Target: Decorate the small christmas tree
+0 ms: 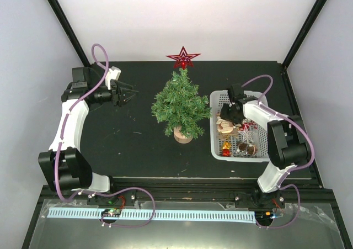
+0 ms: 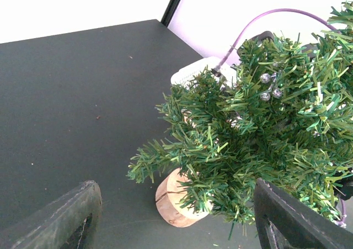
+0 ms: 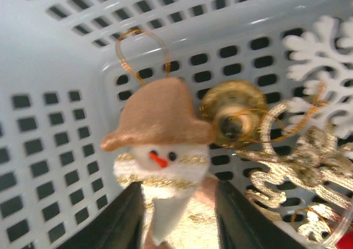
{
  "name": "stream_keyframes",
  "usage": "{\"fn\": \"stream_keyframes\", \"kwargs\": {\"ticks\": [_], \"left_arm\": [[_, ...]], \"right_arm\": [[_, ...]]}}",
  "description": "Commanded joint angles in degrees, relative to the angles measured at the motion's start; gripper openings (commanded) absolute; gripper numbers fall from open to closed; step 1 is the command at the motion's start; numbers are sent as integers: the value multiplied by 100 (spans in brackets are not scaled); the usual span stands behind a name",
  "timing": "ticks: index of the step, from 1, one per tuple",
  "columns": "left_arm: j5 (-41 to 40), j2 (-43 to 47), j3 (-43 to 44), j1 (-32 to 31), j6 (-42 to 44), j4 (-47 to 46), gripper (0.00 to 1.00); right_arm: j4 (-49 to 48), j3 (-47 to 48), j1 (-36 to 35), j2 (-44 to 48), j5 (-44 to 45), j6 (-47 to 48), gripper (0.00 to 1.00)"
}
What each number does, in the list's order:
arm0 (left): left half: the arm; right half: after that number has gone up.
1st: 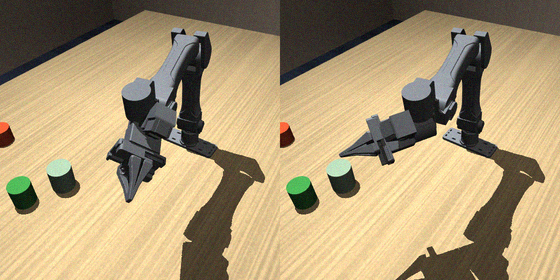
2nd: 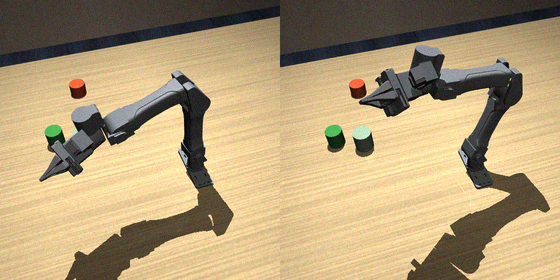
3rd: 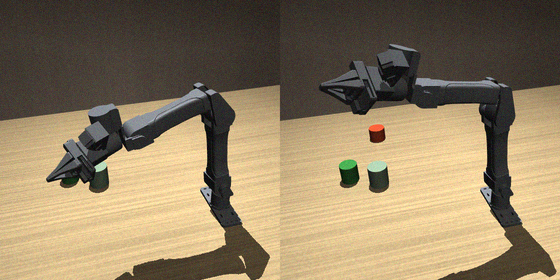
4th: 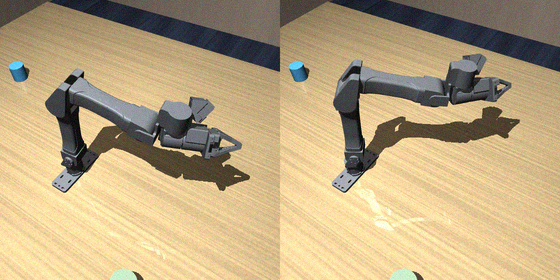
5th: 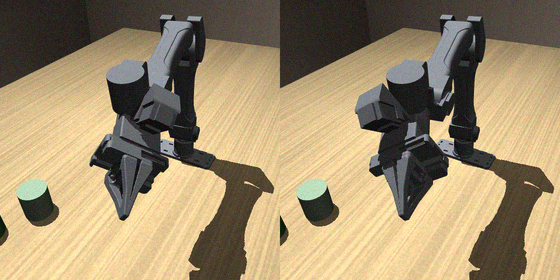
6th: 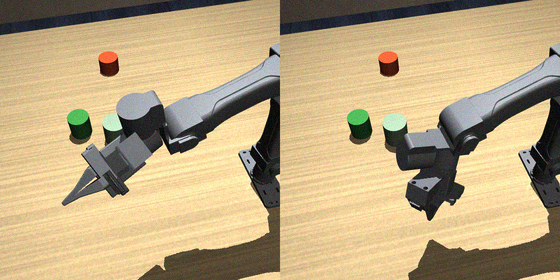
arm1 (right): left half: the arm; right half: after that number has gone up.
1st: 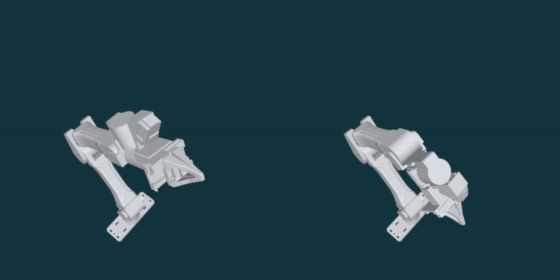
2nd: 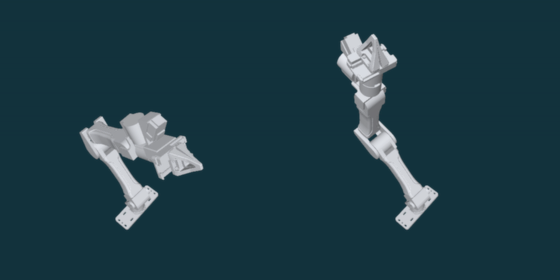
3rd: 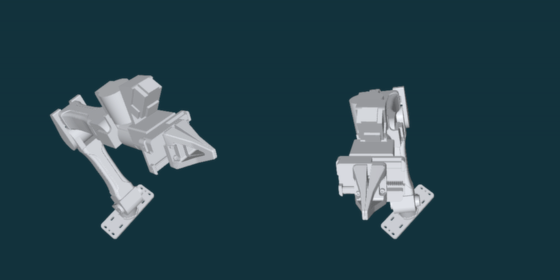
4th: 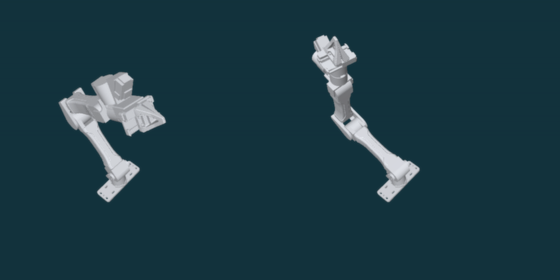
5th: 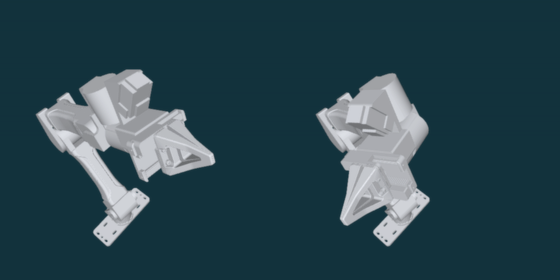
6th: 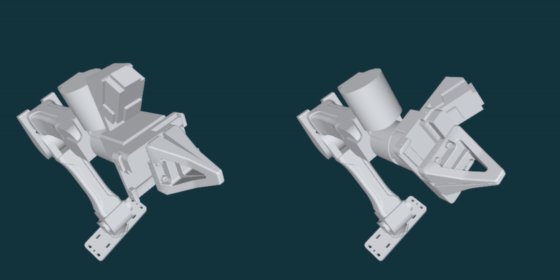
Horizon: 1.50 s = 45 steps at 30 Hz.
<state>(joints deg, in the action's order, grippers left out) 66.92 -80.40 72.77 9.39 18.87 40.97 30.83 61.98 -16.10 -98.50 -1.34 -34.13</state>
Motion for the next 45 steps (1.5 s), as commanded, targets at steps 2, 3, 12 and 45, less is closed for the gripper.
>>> {"fn": "stream_keyframes", "kwargs": {"ticks": [2, 3, 12, 45], "left_arm": [[223, -115, 66, 32, 1, -202, 76], [225, -136, 63, 30, -6, -211, 76], [241, -155, 59, 30, -32, -227, 76], [436, -232, 43, 28, -127, -258, 76]], "right_arm": [[88, 166, 251, 196, 345, 32, 46], [152, 240, 268, 179, 433, 42, 47], [287, 105, 689, 267, 820, -5, 49], [-272, -489, 1340, 587, 314, -54, 1]]}}
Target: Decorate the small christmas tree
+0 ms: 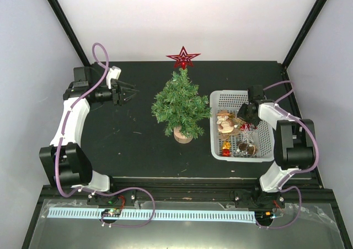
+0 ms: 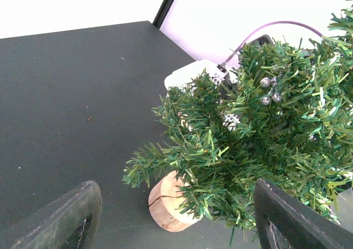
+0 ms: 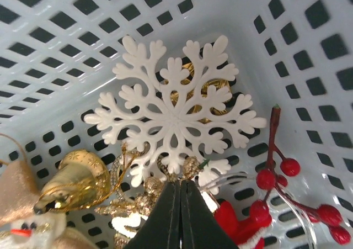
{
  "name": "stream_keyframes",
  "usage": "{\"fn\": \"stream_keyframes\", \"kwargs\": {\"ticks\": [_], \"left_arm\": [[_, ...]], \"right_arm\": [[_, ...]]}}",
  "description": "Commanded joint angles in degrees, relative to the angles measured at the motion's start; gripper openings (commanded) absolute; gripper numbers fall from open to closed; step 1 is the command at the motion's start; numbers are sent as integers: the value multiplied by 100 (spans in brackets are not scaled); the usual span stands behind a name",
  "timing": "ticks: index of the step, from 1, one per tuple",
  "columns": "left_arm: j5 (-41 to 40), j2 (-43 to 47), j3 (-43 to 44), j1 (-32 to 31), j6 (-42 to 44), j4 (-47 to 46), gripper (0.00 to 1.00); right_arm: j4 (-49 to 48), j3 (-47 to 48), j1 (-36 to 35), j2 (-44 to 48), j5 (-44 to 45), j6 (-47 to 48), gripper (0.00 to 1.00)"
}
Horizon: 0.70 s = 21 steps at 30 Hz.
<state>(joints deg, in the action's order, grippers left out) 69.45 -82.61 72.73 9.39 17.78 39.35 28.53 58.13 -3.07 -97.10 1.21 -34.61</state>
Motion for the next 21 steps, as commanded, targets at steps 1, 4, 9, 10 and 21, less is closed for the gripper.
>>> {"fn": "stream_keyframes", "kwargs": {"ticks": [1, 4, 9, 10, 21], "left_arm": [[183, -18, 48, 30, -20, -100, 76], [167, 7, 36, 28, -20, -91, 76], [161, 51, 22, 24, -24, -89, 76], [160, 58, 20, 28, -16, -82, 76], [-37, 243, 67, 5, 250, 164, 76]], "right_arm": [[-23, -139, 34, 598, 62, -17, 1], [38, -212, 31, 1007, 98, -28, 1], [186, -246, 30, 1406, 99, 0, 1], [175, -271, 22, 1477, 39, -6, 1], [678, 54, -1044, 2880, 552, 217, 1]]}}
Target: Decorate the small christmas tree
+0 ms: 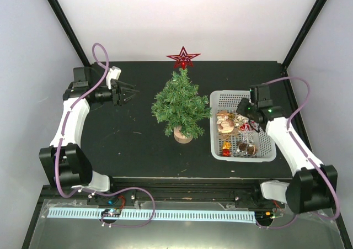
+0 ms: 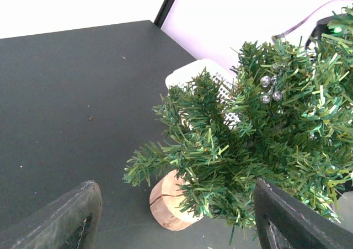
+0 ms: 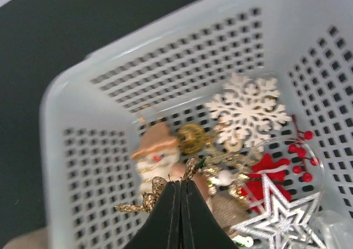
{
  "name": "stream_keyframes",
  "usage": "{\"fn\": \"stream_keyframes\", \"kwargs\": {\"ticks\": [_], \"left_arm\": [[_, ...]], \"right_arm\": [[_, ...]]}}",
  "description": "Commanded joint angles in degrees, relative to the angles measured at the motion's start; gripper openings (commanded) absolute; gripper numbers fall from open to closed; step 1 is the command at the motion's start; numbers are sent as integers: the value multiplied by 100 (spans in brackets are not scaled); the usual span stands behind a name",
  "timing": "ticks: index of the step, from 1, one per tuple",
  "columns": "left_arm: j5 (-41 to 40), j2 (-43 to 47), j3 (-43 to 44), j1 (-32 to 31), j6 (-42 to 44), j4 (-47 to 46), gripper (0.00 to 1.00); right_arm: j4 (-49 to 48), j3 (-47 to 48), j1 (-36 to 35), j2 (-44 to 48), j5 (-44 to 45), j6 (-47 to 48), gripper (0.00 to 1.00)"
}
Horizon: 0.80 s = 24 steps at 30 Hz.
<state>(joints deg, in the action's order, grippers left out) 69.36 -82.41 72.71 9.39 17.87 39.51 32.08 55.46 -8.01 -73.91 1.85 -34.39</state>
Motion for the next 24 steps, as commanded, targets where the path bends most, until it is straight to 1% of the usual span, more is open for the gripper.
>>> {"fn": "stream_keyframes", "kwargs": {"ticks": [1, 3, 5, 7, 11, 13, 17, 24], "left_arm": [[-77, 252, 88, 9, 299, 195, 76], [-127, 313, 107, 9, 377, 260, 76], [-135, 342, 125, 7, 424, 321, 76], [-127, 338, 156, 7, 430, 379, 76], [-81, 322, 174, 6, 450, 431, 76], [-74, 309, 173, 2, 422, 415, 76], [-42, 279, 200, 7, 364, 398, 76], [-109, 289, 182, -4, 376, 412, 76]], "right_arm": [[459, 475, -779, 696, 729, 304, 1], [758, 757, -1255, 913, 1202, 393, 1], [1078, 952, -1539, 1112, 1423, 399, 1], [1229, 1008, -1709, 1350, 1448, 393, 1], [1283, 1037, -2060, 1890, 1250, 561, 1], [1284, 1137, -2231, 2009, 1115, 601, 1], [1219, 1527, -2620, 1958, 708, 681, 1], [1223, 2387, -3166, 1464, 671, 633, 1]]}}
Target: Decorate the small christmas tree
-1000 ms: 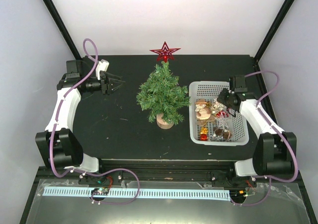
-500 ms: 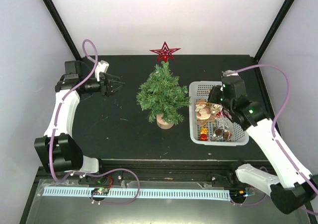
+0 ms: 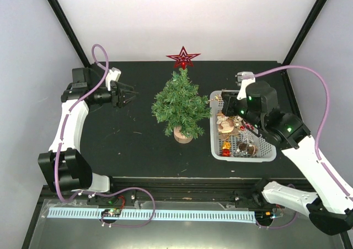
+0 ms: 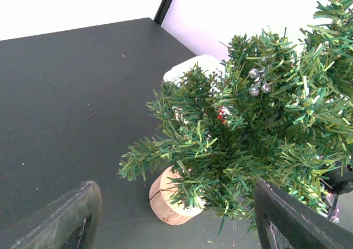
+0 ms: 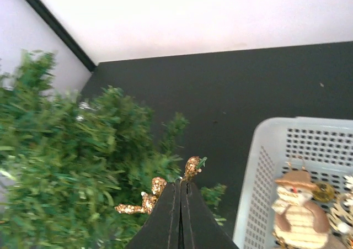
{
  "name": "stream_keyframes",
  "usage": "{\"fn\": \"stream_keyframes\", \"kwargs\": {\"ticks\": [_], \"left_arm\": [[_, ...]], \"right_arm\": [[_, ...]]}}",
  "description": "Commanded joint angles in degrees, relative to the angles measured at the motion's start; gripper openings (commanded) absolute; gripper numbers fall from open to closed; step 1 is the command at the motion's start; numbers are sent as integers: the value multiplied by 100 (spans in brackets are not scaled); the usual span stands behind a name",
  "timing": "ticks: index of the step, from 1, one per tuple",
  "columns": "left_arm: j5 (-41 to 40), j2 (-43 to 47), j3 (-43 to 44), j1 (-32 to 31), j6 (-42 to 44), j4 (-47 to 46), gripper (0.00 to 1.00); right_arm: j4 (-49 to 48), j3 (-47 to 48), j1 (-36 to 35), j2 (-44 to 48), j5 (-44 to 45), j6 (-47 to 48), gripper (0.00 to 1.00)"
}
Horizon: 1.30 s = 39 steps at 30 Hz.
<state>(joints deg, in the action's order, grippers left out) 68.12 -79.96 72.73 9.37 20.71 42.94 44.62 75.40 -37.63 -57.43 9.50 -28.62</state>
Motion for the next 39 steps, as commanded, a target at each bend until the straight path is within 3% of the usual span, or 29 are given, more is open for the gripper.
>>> {"fn": "stream_keyframes", "kwargs": {"ticks": [1, 12, 39], "left_arm": [[24, 39, 171, -5, 85, 60, 76], [85, -43, 140, -42, 82, 28, 76], [173, -166, 13, -60, 112, -42, 76]], "right_arm": [[-51, 495, -222, -225, -125, 72, 1], [44, 1258, -439, -844, -423, 73, 1], [-302, 1350, -608, -1368, -781, 1, 1]]}}
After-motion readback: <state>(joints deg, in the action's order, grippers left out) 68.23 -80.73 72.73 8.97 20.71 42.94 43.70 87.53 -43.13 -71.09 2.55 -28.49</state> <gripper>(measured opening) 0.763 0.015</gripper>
